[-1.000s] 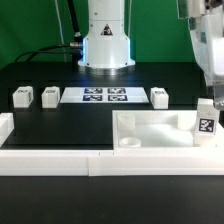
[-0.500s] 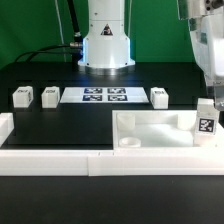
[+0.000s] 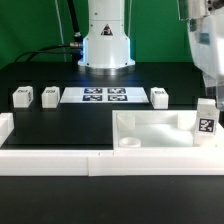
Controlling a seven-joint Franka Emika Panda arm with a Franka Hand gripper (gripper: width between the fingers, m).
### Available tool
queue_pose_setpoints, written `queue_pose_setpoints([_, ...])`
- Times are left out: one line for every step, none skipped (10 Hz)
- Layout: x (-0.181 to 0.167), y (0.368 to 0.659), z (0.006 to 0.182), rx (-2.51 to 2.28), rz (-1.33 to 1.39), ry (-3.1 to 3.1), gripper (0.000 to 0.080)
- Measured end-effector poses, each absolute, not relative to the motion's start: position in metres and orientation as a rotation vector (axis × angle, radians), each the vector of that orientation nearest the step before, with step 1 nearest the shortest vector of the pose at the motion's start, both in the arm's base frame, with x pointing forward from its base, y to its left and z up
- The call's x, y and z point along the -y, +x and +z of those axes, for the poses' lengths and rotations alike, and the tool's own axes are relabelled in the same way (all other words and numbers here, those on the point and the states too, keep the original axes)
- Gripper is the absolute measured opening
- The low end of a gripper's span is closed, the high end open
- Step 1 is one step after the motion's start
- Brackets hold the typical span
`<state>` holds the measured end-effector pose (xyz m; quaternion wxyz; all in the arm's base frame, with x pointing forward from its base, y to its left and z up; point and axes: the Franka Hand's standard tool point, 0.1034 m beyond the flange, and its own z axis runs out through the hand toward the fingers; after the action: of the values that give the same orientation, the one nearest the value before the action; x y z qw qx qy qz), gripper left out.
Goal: Assemble square table
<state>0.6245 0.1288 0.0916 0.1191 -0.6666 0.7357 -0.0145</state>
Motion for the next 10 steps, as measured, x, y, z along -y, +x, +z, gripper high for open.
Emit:
queue_pose_setpoints([-0.131, 0.61, 0.091, -2.124, -0.042, -1.969, 0.0648])
queue_pose_setpoints([-0.132, 0.6, 0.093, -2.027, -0.047, -2.08, 0.0648])
queue_pose_setpoints([-0.133, 0.591, 0.093, -1.93, -0.053, -2.181, 0.0648])
queue_pose_setpoints([-0.137, 0.578, 0.092, -1.77, -0.067, -2.339, 0.0648])
queue_pose_setpoints([-0.143, 0.572, 0.088, -1.7, -0.075, -2.413, 0.0648])
queue_pose_setpoints([-0.142, 0.573, 0.088, -1.574, -0.09, -2.499, 0.0648])
queue_pose_setpoints([-0.141, 0.573, 0.088, -1.467, -0.102, -2.566, 0.0648])
queue_pose_setpoints([-0.141, 0.573, 0.088, -1.424, -0.106, -2.592, 0.0648])
queue_pose_setpoints([-0.14, 0.571, 0.087, -1.249, -0.127, -2.687, 0.0648])
queue_pose_setpoints([-0.135, 0.559, 0.082, -1.051, -0.158, -2.784, 0.0648])
